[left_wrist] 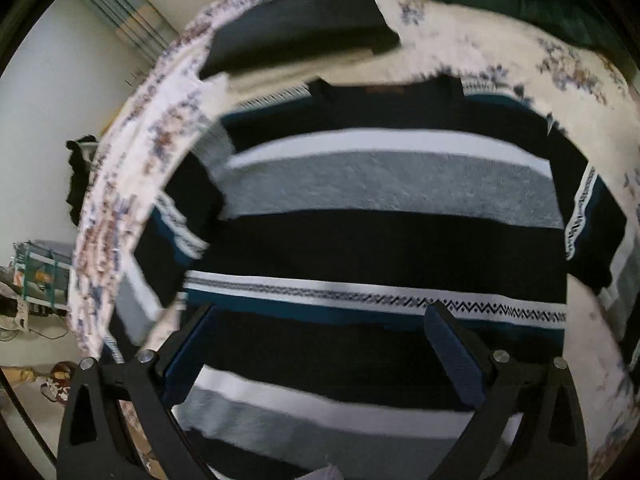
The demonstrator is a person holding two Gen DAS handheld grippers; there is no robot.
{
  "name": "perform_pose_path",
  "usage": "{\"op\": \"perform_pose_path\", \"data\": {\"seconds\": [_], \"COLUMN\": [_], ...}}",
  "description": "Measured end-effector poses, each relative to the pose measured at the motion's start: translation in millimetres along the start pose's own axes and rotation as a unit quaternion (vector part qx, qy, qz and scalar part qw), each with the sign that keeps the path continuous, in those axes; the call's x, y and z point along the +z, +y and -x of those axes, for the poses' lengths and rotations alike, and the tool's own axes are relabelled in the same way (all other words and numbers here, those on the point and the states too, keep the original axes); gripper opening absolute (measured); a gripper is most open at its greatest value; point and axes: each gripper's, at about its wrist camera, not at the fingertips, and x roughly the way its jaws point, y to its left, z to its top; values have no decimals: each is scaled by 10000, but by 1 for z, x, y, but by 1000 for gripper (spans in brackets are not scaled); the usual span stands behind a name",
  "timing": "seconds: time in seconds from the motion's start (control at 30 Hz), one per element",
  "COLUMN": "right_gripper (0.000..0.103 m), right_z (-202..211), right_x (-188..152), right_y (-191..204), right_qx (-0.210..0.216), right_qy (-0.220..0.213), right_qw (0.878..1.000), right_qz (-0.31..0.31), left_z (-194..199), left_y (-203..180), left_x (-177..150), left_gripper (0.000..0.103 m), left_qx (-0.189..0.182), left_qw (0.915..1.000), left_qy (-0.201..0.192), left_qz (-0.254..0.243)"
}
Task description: Fold small clothes
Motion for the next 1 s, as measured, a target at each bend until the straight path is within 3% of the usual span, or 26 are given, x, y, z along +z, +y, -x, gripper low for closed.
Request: {"op": "perform_pose_path", "data": {"seconds": [0.03, 0.07, 0.13, 0.2, 0.23, 0.4, 0.5, 0.53, 0.67, 0.77, 0.87, 1.0], "right_gripper": [87, 70, 50, 19, 9, 7, 8, 13, 55, 57, 58, 62], "right_z": [-15, -22, -37, -38, -36, -8, -17, -17, -6, -1, -22, -63], "right_x": [9, 11, 20, 23, 25, 53, 68, 68, 51, 28, 5, 9], "right_y": [-1, 1, 6, 14, 17, 12, 19, 22, 5, -25, -44, -41], "right_qx": [55, 125, 258, 289, 300, 149, 269, 325, 836, 1143, 1609, 1932], "right_qy": [70, 112, 234, 120, 17, -616, -329, -206, -8, 34, 335, 401], "right_qw": [9999, 9998, 9994, 9994, 9992, 9978, 9988, 9989, 9958, 9870, 9716, 9586], "right_qz": [-79, -105, -50, 146, 264, 189, 260, 264, -370, -1125, -1702, -2053], "left_z": [-8, -14, -25, -31, -33, -32, -34, -34, -38, -44, -53, -69], "left_y": [-9, -14, -24, -35, -39, -49, -51, -51, -50, -49, -47, -33], "left_x": [2, 3, 4, 8, 9, 20, 25, 26, 25, 20, 14, 11], "left_gripper": [103, 103, 103, 103, 103, 103, 103, 103, 103, 103, 103, 103], "left_qx": [1, -13, -35, -30, -39, -175, -213, -225, -323, -393, -427, -490], "left_qw": [10000, 10000, 9998, 9996, 9994, 9990, 9989, 9989, 9989, 9987, 9982, 9970], "left_qy": [38, 50, 77, 55, 39, -88, -63, -40, 63, 175, 355, 591], "left_qz": [-22, -45, -177, -283, -340, -410, -410, -398, -332, -264, -218, 80]}}
